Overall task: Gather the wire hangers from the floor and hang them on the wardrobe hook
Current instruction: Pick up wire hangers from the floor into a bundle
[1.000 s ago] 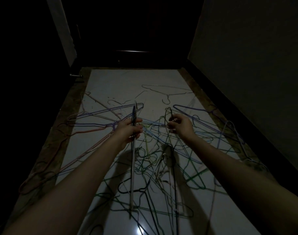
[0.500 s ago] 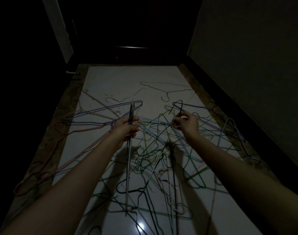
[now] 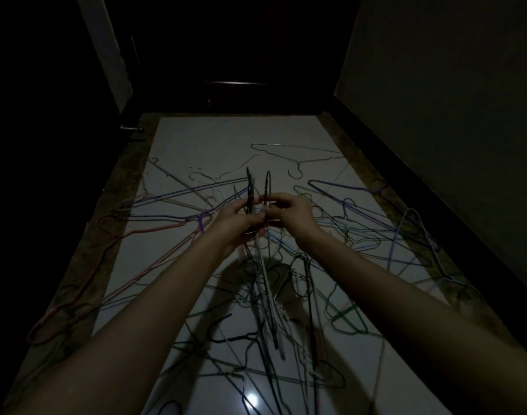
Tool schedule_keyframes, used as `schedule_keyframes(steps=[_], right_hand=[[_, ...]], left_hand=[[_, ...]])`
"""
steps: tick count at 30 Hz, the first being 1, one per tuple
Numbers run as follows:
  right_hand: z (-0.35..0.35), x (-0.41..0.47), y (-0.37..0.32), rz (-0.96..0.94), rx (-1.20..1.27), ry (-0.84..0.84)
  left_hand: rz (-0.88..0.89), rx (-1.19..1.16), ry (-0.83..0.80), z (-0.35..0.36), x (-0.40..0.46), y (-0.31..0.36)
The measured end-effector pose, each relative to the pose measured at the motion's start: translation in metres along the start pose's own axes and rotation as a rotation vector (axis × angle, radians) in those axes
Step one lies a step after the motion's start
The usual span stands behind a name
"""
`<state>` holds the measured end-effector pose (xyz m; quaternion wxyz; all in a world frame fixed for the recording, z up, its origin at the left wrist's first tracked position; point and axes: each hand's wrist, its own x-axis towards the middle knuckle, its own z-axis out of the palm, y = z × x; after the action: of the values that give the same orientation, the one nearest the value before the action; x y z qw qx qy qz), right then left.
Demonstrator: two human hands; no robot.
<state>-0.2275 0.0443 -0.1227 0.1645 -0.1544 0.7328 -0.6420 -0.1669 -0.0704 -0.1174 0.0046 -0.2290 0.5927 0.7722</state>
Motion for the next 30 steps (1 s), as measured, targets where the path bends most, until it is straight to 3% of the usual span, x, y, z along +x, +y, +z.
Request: schedule_keyframes(steps=[7,11,21,26,30], right_hand=[[-0.015,-0.001,0.011,0.024,-0.028,-0.039],[-0.032,0.003,0.025,0.078,-0.034,0.027],[-0.081,-0.008,0.11,0.279,-0.482,0.077],[-0.082,0.0,0.135,0.279,-0.612,0.01],[-0.08,0.003,0.147,0.17,-0.763,-0.063]], left_hand=[[0.024,0.049,0.033,0.006,0.002,-0.007],[0.025,0.059,0.09,0.009,0.006,-0.011],[0.055,-0.083,0.075,0.004,0.012,-0.011],[0.082,-0.087,0.11,0.004,0.017,-0.014],[0.091,-0.091,0.143,0.001,0.019,-0.017]])
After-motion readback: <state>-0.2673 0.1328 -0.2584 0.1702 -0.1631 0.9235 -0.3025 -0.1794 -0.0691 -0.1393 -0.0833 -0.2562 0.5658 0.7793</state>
